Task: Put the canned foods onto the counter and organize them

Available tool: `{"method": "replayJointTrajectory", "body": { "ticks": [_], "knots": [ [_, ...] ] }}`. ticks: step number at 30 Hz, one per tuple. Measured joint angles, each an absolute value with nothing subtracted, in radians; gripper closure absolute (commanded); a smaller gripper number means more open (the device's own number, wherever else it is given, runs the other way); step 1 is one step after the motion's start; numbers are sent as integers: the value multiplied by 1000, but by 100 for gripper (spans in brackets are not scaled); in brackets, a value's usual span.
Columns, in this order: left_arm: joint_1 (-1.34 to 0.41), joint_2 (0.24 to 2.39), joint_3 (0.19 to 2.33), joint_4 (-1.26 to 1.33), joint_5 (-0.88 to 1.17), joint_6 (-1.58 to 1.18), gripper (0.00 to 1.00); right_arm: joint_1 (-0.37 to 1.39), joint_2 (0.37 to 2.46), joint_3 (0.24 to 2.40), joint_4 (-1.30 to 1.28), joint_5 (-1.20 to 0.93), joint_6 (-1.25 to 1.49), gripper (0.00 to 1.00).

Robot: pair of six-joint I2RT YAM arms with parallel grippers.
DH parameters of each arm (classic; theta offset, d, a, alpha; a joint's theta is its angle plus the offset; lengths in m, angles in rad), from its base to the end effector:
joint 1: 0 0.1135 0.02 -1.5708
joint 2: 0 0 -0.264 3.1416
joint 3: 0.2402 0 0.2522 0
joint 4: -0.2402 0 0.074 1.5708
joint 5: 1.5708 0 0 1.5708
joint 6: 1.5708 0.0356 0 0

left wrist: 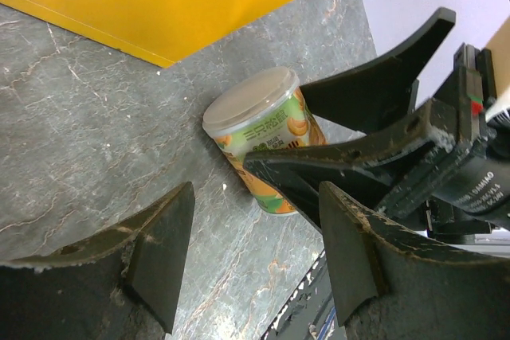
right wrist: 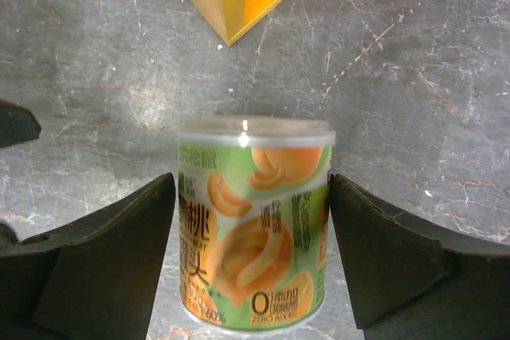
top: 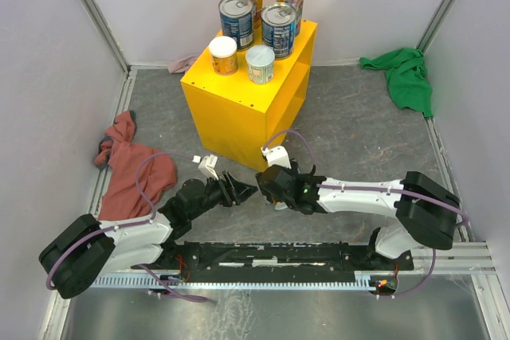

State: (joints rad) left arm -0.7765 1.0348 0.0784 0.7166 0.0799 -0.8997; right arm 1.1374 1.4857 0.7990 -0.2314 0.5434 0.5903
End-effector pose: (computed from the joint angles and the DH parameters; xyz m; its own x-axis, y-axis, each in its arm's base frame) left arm 0.1277 -0.1294 0.1489 -0.6957 -0.4108 -0.5892 0.3361 0.5387 -0.7725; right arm 0.1379 0.2541 0.1846 -0.6362 -0.2403 -0.7332 -0.3501 0.9367 -0.0032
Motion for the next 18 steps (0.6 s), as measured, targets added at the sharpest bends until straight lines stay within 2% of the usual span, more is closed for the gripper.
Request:
{"method": "replayJointTrajectory", "body": {
  "ticks": [4, 8, 10, 18],
  "knots": [
    [-776, 1035, 78, 717, 80, -900, 30, 1105, 1527, 826, -215, 513, 575, 21],
    [-776, 1035, 78, 717, 80, -900, 29, 1096, 1533, 827, -195, 498, 568, 39],
    [-776, 1035, 78, 717, 80, -900, 29, 1096, 1533, 823, -183, 492, 562, 45],
    [-776, 1036, 77, 719, 80, -900, 29, 1095, 1427, 685, -59, 464, 550, 49]
  ]
}}
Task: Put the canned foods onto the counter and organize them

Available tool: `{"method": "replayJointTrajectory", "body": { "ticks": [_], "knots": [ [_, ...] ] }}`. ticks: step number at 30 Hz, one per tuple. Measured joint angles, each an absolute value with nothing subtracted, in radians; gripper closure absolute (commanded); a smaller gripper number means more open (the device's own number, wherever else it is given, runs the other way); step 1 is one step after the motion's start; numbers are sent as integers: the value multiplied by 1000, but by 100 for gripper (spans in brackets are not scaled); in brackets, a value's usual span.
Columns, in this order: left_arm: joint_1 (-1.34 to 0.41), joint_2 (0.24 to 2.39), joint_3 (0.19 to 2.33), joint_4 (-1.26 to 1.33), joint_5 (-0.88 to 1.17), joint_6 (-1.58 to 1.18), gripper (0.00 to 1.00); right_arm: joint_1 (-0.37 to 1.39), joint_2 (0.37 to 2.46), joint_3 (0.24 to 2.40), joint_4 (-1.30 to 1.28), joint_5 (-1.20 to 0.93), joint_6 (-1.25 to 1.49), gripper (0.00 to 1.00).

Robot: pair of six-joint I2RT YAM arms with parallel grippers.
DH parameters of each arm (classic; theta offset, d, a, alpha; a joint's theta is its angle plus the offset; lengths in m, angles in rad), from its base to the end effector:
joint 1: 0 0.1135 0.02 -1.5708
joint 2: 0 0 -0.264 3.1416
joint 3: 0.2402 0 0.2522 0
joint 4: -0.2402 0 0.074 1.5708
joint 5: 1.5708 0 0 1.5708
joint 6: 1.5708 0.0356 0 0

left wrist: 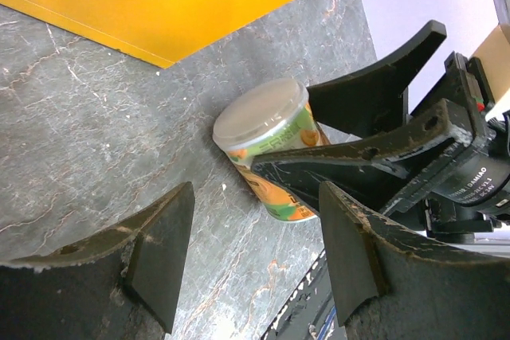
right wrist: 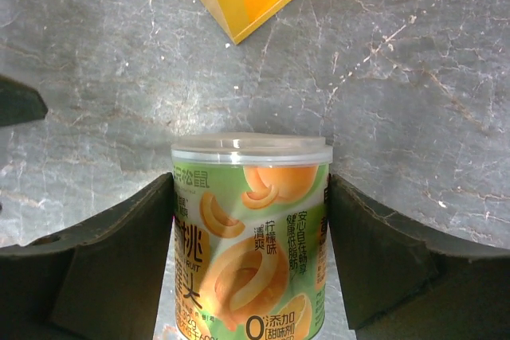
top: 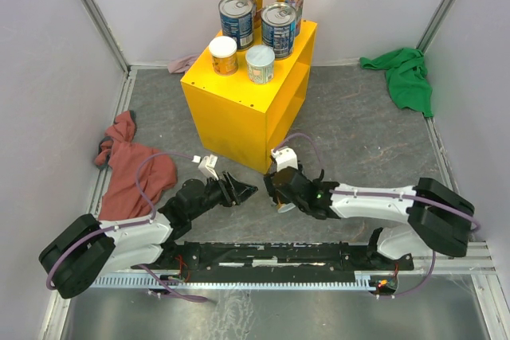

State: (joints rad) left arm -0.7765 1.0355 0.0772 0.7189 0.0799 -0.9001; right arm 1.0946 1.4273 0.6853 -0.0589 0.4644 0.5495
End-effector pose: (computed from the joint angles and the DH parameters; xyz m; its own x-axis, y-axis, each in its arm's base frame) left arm 0.1276 -0.1293 0.1487 -0.6957 -0.4112 -0.5890 0.3360 0.5384 -0.7728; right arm 0.1412 0.2389 0.1775 -0.6210 -0.1854 -0.7615 -0.3839 0.9191 0.0893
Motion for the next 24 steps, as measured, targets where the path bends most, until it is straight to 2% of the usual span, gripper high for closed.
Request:
{"method": "replayJointTrajectory", "body": {
  "ticks": [10, 19, 24],
  "knots": [
    [-776, 1060, 77, 744, 80, -900, 29, 1099, 1259, 552, 94, 430, 492, 49],
    [-776, 1080, 77, 758, 80, -900, 29, 1116, 1232, 537, 189, 426, 439, 48],
    [-776, 1087, 77, 760, 80, -901, 29, 1123, 1224, 460, 281, 430, 436, 47]
  ]
}}
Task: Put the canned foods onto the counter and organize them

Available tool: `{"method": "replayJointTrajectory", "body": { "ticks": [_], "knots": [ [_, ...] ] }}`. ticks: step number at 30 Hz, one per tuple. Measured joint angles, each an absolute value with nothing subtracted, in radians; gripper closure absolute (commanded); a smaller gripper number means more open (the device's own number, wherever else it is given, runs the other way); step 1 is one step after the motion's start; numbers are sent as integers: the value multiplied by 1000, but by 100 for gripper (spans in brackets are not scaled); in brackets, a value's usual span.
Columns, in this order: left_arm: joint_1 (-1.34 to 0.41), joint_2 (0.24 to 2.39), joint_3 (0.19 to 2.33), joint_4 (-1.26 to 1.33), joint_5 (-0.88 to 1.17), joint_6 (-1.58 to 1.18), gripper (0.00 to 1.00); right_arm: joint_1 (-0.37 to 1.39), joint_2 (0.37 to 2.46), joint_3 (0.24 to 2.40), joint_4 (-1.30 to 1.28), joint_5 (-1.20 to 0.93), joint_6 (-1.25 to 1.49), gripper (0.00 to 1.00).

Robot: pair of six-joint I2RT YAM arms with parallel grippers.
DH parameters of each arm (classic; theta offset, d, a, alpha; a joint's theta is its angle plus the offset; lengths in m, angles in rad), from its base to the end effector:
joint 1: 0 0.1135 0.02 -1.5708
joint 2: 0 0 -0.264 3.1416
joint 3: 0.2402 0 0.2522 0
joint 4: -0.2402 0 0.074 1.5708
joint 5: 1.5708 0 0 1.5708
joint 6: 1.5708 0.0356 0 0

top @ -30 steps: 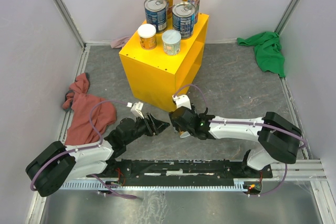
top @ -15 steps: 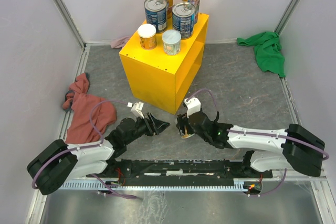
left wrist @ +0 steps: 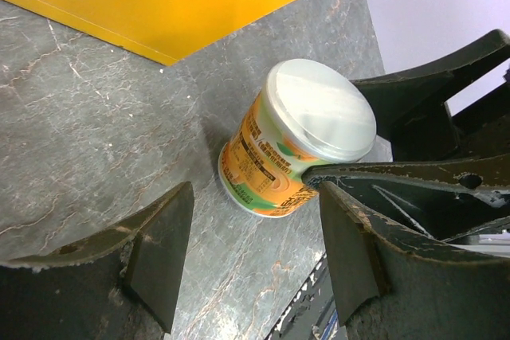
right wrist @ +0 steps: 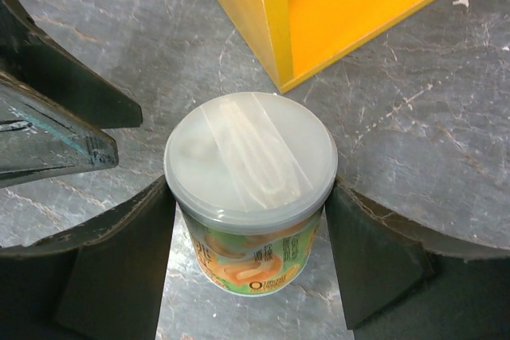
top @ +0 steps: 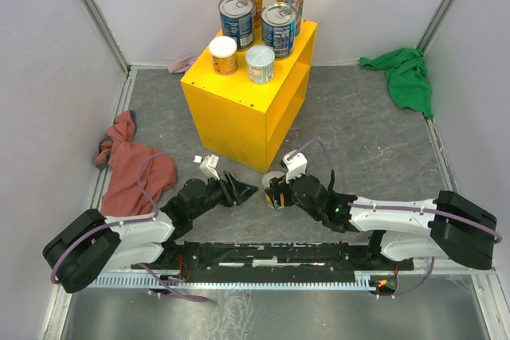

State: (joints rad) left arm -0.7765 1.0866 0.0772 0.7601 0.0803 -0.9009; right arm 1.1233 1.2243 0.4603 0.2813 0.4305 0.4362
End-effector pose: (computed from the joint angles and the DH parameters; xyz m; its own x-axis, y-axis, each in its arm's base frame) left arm 0.1295 -0.1313 0.1447 -0.7003 -0.4073 -0.5862 0.3302 0.5432 -0.7719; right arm 0.1185 0.2126 0.1863 -0.4606 -0.0723 -0.8847 -0.5127 0.8353 0.1987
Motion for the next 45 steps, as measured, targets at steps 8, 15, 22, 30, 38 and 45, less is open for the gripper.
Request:
{"method": "replayJointTrajectory", "body": {
  "ticks": [8, 15, 22, 30, 38, 45],
  "knots": [
    [-776, 1108, 77, 790, 81, -908, 29, 1176, 1240, 347, 520, 482, 422, 41],
    [-776, 1108, 73, 810, 81, -936, 29, 1241, 1237, 286, 608, 559, 421, 30],
    [-776, 1107, 58, 820, 80, -944, 29, 1269, 1243, 279, 616, 595, 422, 18],
    [-777, 1073, 48, 817, 80, -945, 29, 1286, 1279, 279, 577, 604, 429, 13],
    [-777, 1061, 43, 817, 80, -945, 29, 1293, 1279, 284, 553, 612, 429, 13],
    [-778, 1061, 41, 817, 80, -945, 29, 1296, 1298, 316, 537, 615, 423, 13]
  ]
}}
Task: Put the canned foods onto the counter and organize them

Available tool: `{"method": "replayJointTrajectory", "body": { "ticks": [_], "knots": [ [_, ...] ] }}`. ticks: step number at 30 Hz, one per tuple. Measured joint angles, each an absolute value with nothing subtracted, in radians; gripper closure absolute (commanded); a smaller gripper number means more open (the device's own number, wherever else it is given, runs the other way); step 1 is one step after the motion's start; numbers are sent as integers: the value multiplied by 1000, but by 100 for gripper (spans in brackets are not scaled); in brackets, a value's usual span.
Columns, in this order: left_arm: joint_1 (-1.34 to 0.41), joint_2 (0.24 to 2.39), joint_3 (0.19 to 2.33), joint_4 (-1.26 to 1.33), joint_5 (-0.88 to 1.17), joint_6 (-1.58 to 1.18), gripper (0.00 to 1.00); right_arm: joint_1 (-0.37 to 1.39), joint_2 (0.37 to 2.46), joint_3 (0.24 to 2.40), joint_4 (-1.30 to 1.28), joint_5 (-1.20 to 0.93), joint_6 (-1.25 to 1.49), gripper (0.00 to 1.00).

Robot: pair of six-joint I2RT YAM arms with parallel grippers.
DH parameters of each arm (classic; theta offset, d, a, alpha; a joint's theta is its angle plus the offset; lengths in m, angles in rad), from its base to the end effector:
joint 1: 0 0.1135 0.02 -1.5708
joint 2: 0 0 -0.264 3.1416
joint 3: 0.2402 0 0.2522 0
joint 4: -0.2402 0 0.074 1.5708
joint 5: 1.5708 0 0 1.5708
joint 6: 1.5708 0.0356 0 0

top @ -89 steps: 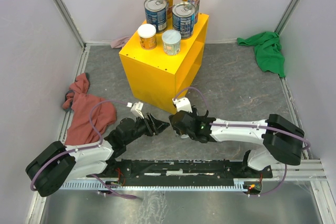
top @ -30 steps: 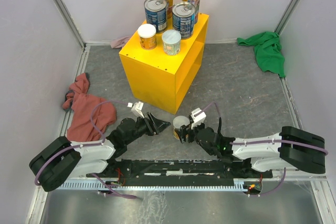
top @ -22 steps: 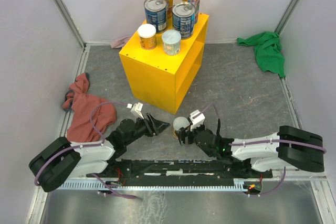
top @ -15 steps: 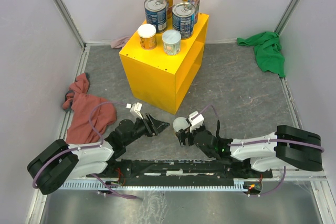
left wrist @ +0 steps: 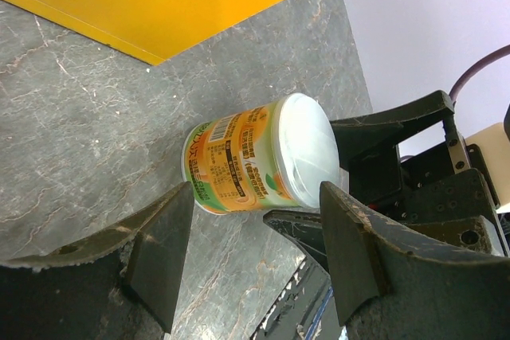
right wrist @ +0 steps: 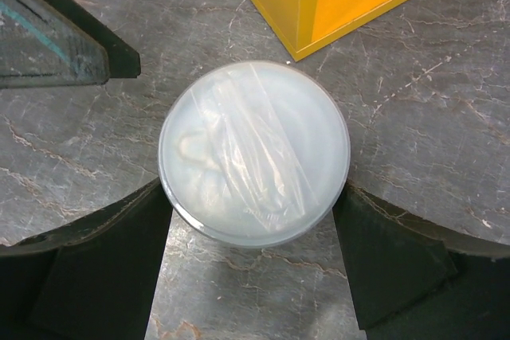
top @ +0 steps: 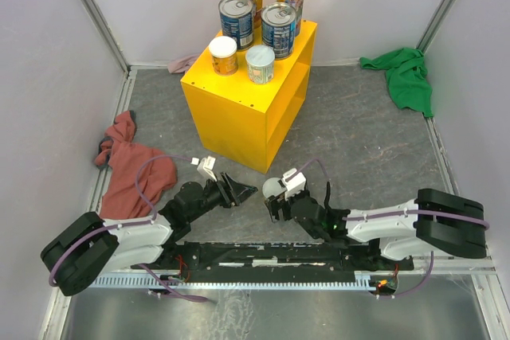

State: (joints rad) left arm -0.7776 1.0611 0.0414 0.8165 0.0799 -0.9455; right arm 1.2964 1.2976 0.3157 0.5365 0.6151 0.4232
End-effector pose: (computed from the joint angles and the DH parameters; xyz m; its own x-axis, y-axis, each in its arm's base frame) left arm 0.1247 -0.1268 0.1446 -0.6964 -0.4486 -0.5602 0.3254 0.4985 -0.8035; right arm 0.0815 0.2137 0.1529 -0.3714 -0.0814 -0.9249 -0.5402 0.8291 0.1439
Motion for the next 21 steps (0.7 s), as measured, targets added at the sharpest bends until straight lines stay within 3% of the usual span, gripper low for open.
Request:
{"method": "replayJointTrajectory", "body": {
  "ticks": [10, 21],
  "knots": [
    [-781, 1027, 30, 799, 79, -945, 29, 1298, 1340, 354, 529, 641, 405, 21],
    [-781, 1011, 30, 788, 78, -945, 29, 1301, 1388, 398, 527, 660, 382, 14]
  ]
}}
